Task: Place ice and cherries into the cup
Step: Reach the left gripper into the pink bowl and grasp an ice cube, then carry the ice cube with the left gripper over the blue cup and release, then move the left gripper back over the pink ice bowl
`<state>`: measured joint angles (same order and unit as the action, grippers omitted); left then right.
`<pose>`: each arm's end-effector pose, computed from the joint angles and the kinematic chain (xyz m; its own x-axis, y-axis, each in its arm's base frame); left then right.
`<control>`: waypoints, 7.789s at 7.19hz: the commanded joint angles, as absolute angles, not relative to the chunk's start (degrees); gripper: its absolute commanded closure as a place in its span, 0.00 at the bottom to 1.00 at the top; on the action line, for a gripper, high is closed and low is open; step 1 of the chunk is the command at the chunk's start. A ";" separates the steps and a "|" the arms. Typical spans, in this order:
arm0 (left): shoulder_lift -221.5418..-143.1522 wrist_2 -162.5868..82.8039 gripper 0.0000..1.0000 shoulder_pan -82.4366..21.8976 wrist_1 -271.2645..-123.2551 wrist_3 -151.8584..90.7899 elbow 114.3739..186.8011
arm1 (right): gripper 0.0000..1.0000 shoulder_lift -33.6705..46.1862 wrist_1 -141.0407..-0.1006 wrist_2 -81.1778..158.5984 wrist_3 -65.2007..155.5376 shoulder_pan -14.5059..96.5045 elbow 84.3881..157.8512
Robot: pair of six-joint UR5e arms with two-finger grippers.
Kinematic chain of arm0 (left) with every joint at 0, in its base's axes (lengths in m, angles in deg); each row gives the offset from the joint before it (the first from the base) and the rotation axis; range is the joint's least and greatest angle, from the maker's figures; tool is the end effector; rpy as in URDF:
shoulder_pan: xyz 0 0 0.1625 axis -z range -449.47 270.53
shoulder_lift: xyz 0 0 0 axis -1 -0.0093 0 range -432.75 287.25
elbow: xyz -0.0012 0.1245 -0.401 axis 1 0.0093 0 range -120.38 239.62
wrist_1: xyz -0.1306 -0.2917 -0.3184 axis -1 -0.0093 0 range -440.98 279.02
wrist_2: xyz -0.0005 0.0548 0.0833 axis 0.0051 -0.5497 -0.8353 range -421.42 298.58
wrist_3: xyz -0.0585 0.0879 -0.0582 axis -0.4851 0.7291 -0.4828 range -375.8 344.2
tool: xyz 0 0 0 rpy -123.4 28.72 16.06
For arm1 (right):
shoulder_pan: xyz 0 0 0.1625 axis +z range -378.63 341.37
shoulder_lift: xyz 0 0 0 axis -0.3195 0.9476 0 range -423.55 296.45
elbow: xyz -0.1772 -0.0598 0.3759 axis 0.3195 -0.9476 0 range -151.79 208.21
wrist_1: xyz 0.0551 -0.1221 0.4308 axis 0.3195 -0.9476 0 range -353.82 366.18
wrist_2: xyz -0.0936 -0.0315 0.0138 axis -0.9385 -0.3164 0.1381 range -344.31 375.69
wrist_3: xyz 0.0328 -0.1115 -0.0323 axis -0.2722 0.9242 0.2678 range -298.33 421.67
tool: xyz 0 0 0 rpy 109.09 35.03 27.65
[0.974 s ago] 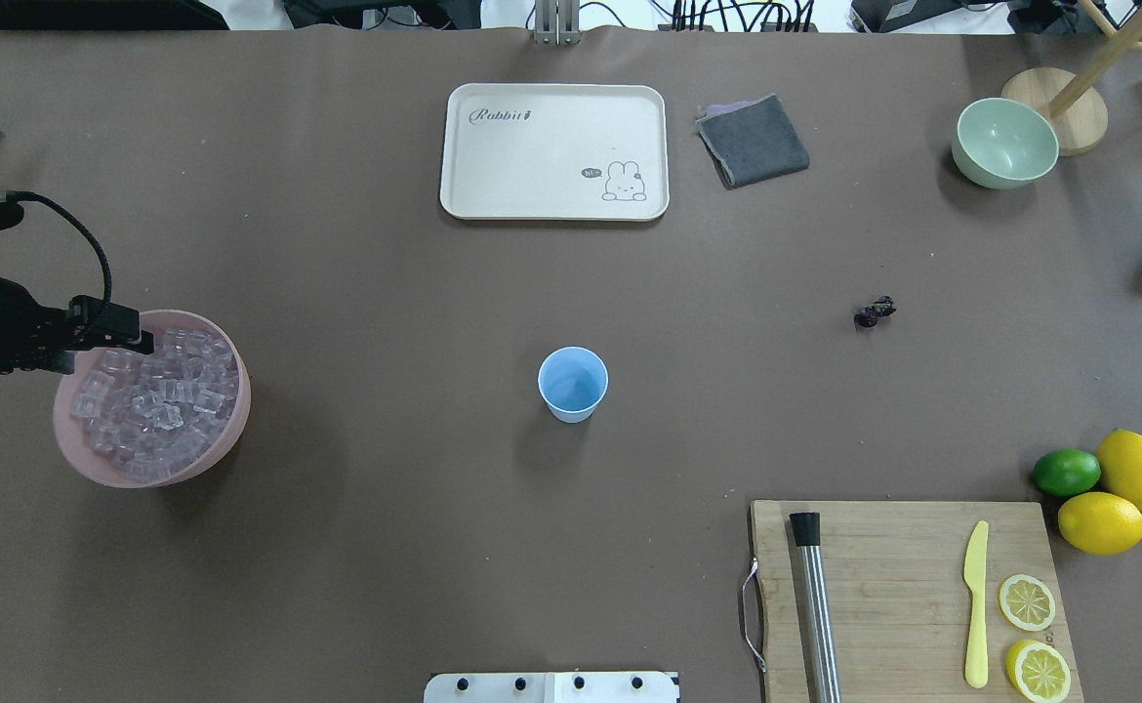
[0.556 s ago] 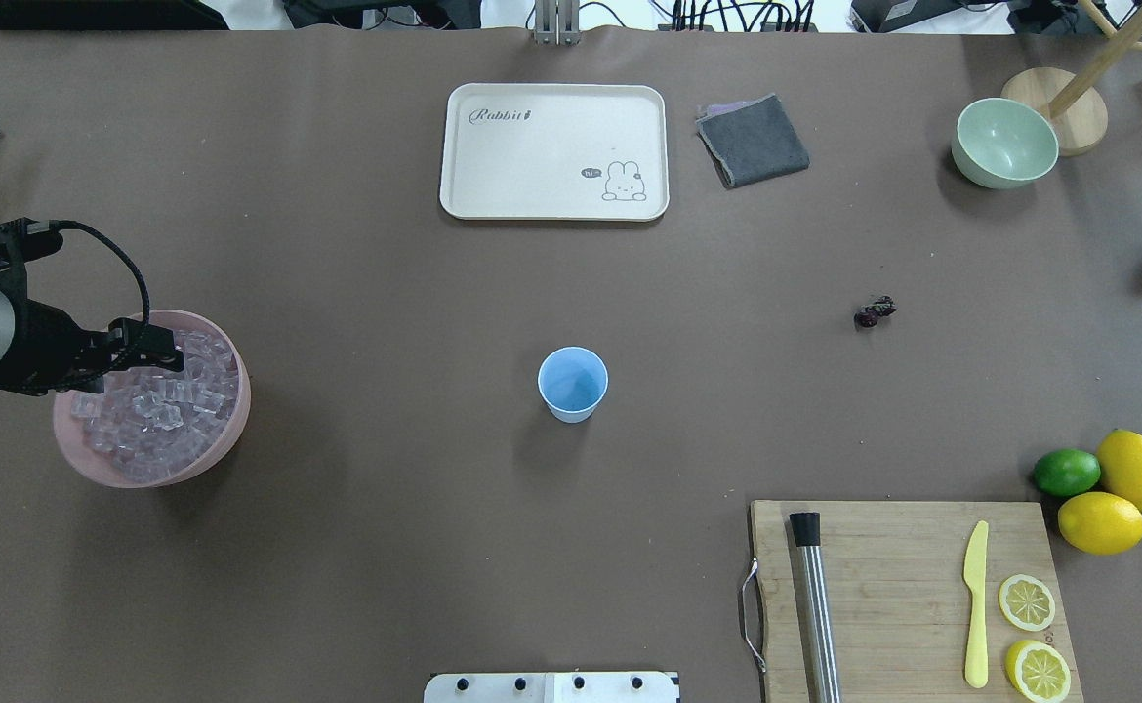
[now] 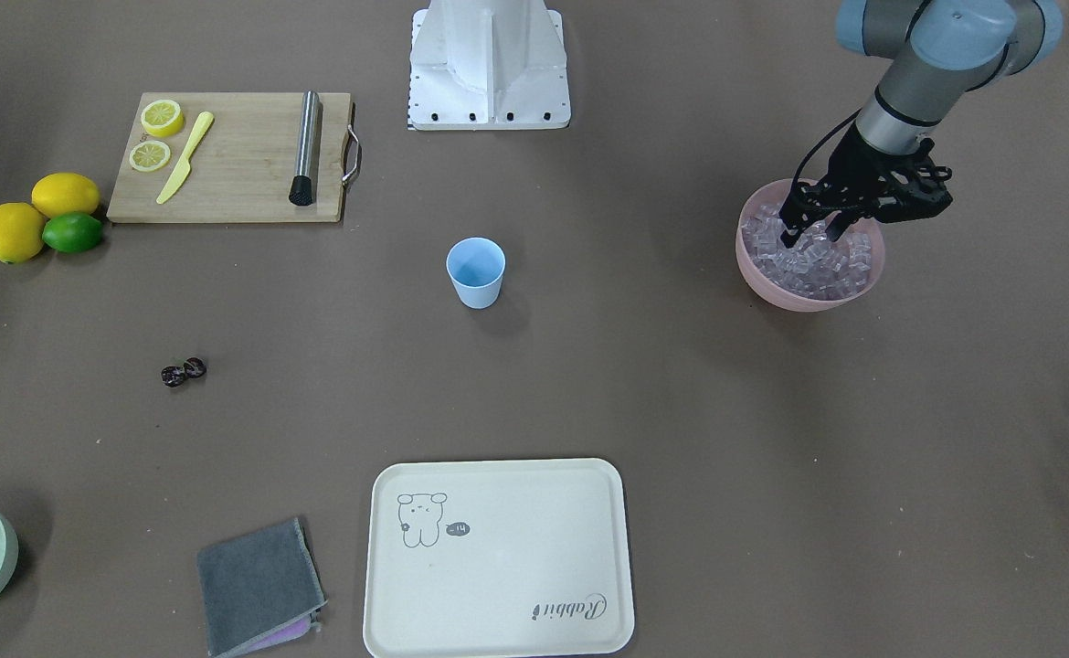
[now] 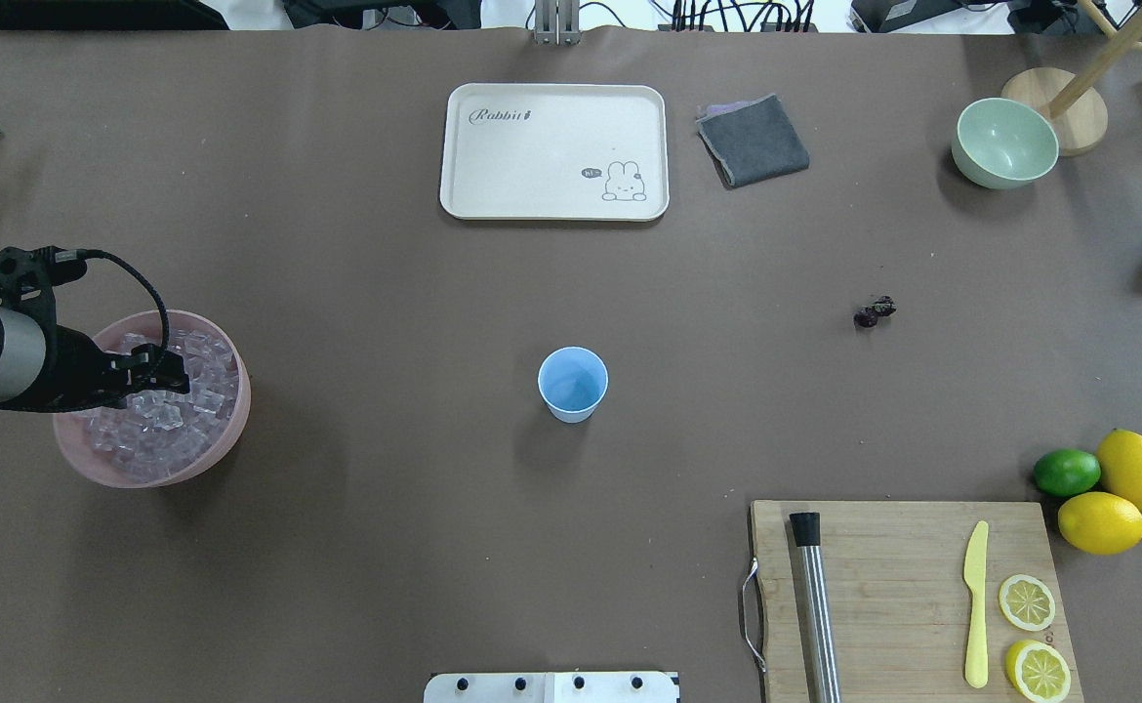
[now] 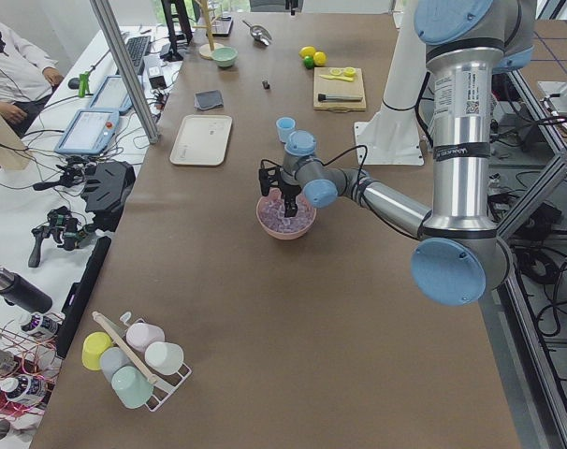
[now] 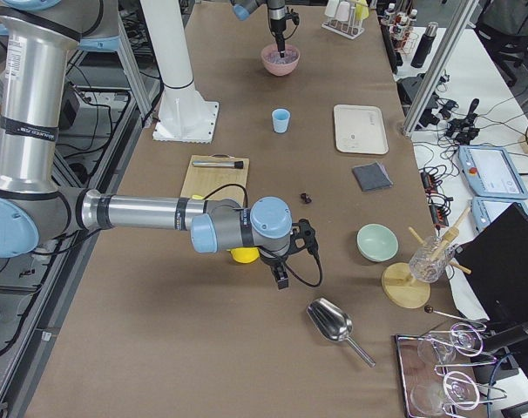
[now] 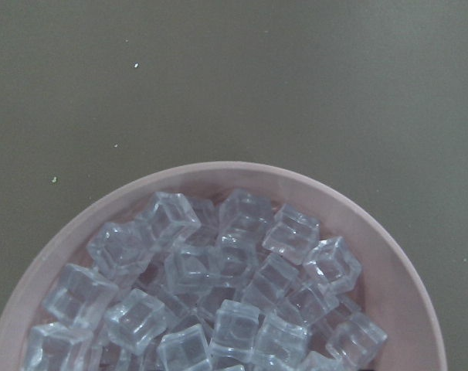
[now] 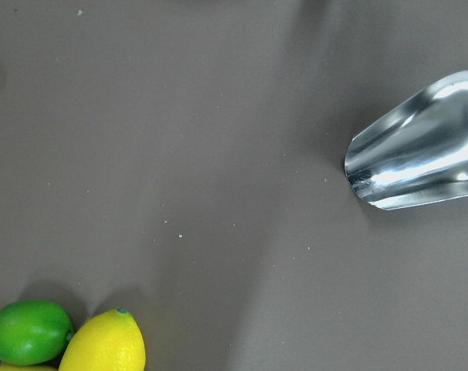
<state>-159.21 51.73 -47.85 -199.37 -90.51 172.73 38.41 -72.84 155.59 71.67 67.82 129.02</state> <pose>0.3386 -0.4158 0.4374 0.5864 -0.1965 -0.7858 0.2464 0.9674 -0.0581 0.0128 -0.4571 0.6414 0.6146 -0.3384 0.7126 0.1703 0.9389 0.2990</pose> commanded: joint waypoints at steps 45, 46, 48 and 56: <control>-208.63 40.88 0.46 -62.65 -180.92 -103.17 153.13 | 0.01 35.50 -72.75 155.70 62.37 60.12 130.87; -208.72 40.79 0.28 -62.92 -180.30 -103.43 153.57 | 0.01 35.50 -72.75 155.70 62.37 60.12 130.78; -208.98 40.88 0.17 -62.92 -179.95 -103.43 154.10 | 0.01 35.85 -72.75 155.79 62.37 60.20 130.87; -171.34 47.12 0.18 -49.57 -173.15 -70.94 183.60 | 0.01 31.63 -72.57 155.52 54.81 58.71 132.01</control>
<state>-179.63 46.20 -51.19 -171.11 -75.73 179.95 31.62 -72.59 155.53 54.91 59.04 131.90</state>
